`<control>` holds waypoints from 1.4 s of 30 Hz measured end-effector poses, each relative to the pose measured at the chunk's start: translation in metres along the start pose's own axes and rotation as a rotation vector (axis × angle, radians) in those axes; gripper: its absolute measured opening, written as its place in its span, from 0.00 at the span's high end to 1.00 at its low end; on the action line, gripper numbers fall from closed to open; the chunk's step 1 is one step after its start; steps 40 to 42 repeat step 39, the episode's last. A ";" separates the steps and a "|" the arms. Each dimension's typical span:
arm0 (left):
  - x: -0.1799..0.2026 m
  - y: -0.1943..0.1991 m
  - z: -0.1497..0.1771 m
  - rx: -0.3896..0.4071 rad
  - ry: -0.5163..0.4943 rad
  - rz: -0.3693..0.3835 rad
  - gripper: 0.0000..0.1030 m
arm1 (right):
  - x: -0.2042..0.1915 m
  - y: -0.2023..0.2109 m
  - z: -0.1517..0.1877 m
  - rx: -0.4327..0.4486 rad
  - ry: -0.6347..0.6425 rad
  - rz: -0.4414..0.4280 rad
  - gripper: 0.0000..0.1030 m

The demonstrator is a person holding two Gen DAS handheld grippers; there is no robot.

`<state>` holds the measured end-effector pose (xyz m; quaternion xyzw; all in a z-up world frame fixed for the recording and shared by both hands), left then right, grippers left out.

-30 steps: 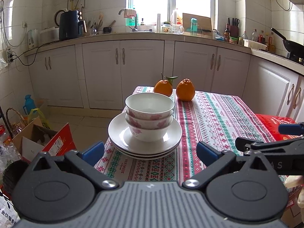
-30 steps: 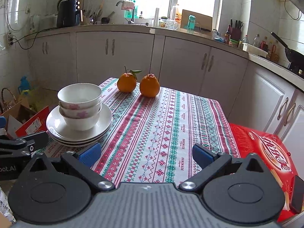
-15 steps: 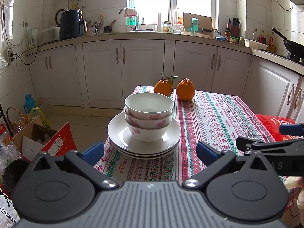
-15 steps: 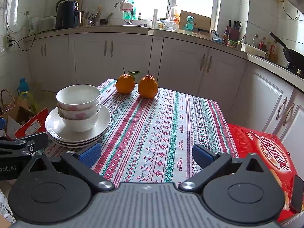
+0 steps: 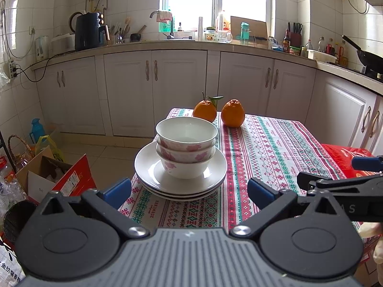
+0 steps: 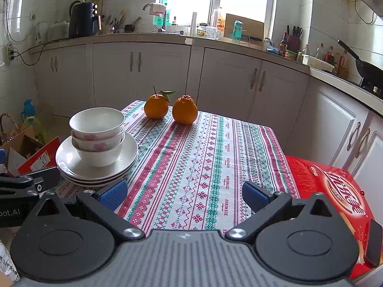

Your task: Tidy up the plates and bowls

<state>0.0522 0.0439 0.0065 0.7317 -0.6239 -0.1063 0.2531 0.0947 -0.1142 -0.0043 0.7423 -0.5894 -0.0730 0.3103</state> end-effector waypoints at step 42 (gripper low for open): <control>0.002 0.003 0.002 0.002 0.005 -0.007 0.01 | 0.000 0.002 0.002 0.006 -0.007 0.006 0.00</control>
Point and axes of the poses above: each gripper's, at about its wrist camera, not at the fingertips, and y roughly against the way its jaws point, x to its right, z to its underside, the point moved 5 cm from there along -y, roughly the way its jaws point, and after that the axes turned 10 degrees about y, right-handed, at the moved point
